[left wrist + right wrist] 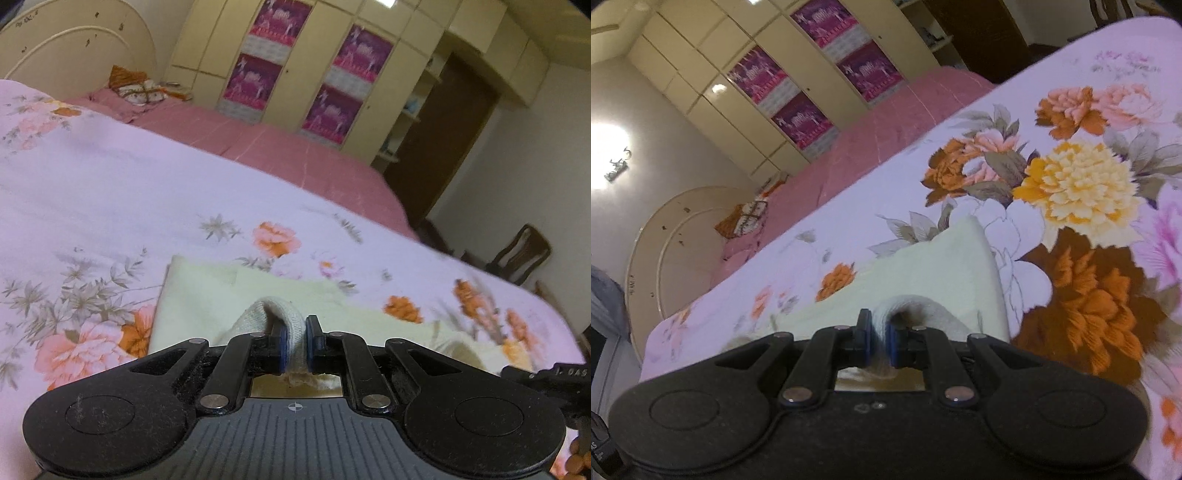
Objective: Fold small clothes
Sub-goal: 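Carry the hem over the body toward the collar with both grippers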
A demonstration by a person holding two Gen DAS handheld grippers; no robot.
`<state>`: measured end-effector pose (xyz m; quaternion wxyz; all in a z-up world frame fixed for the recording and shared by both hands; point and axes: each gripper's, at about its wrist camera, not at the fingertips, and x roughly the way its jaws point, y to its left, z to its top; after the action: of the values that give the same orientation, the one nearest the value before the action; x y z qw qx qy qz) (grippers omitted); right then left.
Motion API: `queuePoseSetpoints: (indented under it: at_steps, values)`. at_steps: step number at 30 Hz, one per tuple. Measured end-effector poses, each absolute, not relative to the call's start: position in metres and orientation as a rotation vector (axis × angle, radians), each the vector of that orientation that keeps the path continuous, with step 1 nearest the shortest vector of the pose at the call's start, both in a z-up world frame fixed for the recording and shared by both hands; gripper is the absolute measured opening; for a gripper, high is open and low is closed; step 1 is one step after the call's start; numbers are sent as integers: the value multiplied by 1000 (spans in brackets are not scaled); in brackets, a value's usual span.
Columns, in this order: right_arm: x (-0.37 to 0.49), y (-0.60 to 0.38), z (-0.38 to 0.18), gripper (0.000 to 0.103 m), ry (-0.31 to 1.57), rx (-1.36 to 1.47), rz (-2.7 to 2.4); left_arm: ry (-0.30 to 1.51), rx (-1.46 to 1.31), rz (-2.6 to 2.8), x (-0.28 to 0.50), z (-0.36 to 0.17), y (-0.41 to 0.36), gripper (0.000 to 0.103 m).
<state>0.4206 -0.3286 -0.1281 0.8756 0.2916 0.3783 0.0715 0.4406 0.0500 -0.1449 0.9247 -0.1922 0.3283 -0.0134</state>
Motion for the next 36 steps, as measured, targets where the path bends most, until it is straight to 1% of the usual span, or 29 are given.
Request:
queuePoseSetpoints:
  at_steps: [1,4,6,7,8,9,10,11,12,15,17,21,22,23,24,25,26,27,28,30,34,36]
  values:
    - [425,-329,-131,10,795,617,141,695,-385,-22,446,-148,49,11]
    - [437,-328,-138,17,809,619,129,709,-391,-10,454,-149,51,11]
    - [441,-328,-136,31,795,623,131,711,-389,-7,456,-146,50,13]
    - [443,-328,-134,38,782,604,118,704,-378,-7,456,-143,49,18]
    - [443,-328,-130,56,759,578,98,697,-362,-5,455,-140,49,34]
    - [444,-329,-127,71,730,554,86,685,-346,4,454,-137,48,50]
    - [444,-328,-122,72,713,521,75,662,-329,31,453,-134,49,85]
    - [446,-327,-120,70,712,487,77,620,-309,59,448,-130,50,94]
    - [447,-324,-118,68,714,449,87,592,-288,65,446,-128,52,94]
    - [447,-312,-115,67,718,295,103,621,-233,10,447,-129,54,93]
    - [448,-305,-119,67,735,229,97,660,-180,-19,451,-135,52,86]
    - [459,-300,-133,67,782,185,96,715,-151,-29,465,-150,51,85]
    - [460,-297,-135,65,789,168,107,722,-145,-36,468,-152,50,79]
    - [461,-292,-137,59,797,141,116,729,-136,-49,471,-155,50,51]
    - [461,-288,-138,47,799,115,120,741,-122,-60,474,-158,47,34]
    - [461,-285,-139,40,798,95,121,747,-118,-57,476,-160,47,16]
    - [461,-284,-138,26,798,87,120,741,-128,-53,476,-160,47,13]
    - [460,-284,-138,20,791,89,118,734,-136,-47,476,-160,48,11]
    - [460,-286,-136,18,785,101,119,724,-143,-37,475,-159,50,4]
    - [459,-289,-132,7,763,124,120,685,-141,-7,471,-157,53,4]
    - [453,-289,-116,6,671,105,115,616,-163,61,464,-153,66,4]
    - [452,-290,-113,6,644,98,96,600,-201,119,463,-157,76,1]
